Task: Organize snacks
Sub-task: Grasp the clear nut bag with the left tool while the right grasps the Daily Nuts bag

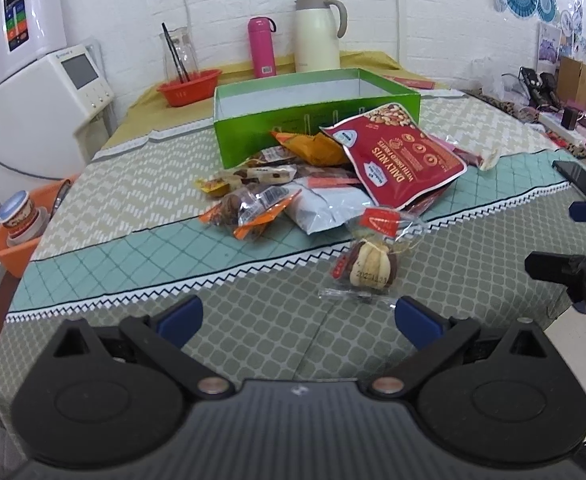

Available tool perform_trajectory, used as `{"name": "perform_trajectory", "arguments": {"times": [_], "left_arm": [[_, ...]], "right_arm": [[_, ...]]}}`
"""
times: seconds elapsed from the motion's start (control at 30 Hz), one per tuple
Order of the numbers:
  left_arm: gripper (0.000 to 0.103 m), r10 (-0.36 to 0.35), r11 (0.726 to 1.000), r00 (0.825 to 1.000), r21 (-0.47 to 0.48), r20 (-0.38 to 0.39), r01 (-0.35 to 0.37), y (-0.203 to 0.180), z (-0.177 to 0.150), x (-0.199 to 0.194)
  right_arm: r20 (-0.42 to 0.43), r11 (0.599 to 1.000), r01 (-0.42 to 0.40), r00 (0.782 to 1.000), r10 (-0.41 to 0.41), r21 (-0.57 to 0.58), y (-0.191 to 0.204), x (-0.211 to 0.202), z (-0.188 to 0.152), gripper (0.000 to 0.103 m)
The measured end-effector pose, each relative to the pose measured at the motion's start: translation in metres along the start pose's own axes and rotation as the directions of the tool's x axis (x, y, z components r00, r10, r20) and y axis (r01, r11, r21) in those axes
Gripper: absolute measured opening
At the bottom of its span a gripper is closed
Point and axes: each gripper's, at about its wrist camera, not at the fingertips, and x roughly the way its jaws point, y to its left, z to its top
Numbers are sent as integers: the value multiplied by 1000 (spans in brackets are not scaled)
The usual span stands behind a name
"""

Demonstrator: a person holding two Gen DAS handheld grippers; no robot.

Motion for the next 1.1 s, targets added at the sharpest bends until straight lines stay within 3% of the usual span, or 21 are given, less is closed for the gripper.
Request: {"name": "perform_trajectory", "arguments": {"times": [0.17,0.3,0.37,0.4,0.43,0.5,0.57,0.63,0.67,0.73,0.87,0.97,1.1], "left_arm": [[102,-108,993,994,-38,32,109,9,1,4],[99,-219,974,975,-54,25,220,5,4,18],[88,-240,970,970,-34,30,241,-1,8,25],[60,-261,965,965,-18,22,262,-4,11,30],[47,-270,963,963,-13,8,270,-6,13,35],[52,-286,958,958,-22,-12,285,-8,15,47],[70,-274,961,962,-39,-5,273,-8,16,54],[71,-272,961,962,-50,15,272,-7,17,57],[70,-282,958,959,-43,15,282,-6,18,59],[50,-289,957,957,-30,1,288,-6,20,65],[49,-299,953,954,-43,-7,299,-5,19,75],[56,-308,950,951,-43,8,308,-6,18,77],[44,-303,953,953,-1,22,303,-9,19,79]], "right_arm": [[85,1000,-9,996,8,9,-9,6,2,103],[178,1000,17,984,-20,17,-16,19,5,103],[152,1000,2,988,-4,12,-18,28,11,103],[148,1000,-9,989,6,21,-20,32,14,103],[142,999,-17,990,12,29,-23,37,18,103],[118,999,-23,993,19,30,-25,46,25,103],[100,1000,-22,995,20,20,-25,57,31,103],[92,1000,-20,996,20,8,-24,68,39,103],[91,1000,-15,996,14,3,-22,72,43,103],[91,1000,-11,996,12,-11,-18,81,51,103],[100,994,-46,993,56,-103,0,94,61,103],[87,984,-11,996,27,-180,14,110,66,103],[46,980,-49,997,59,-194,21,126,73,103]]}}
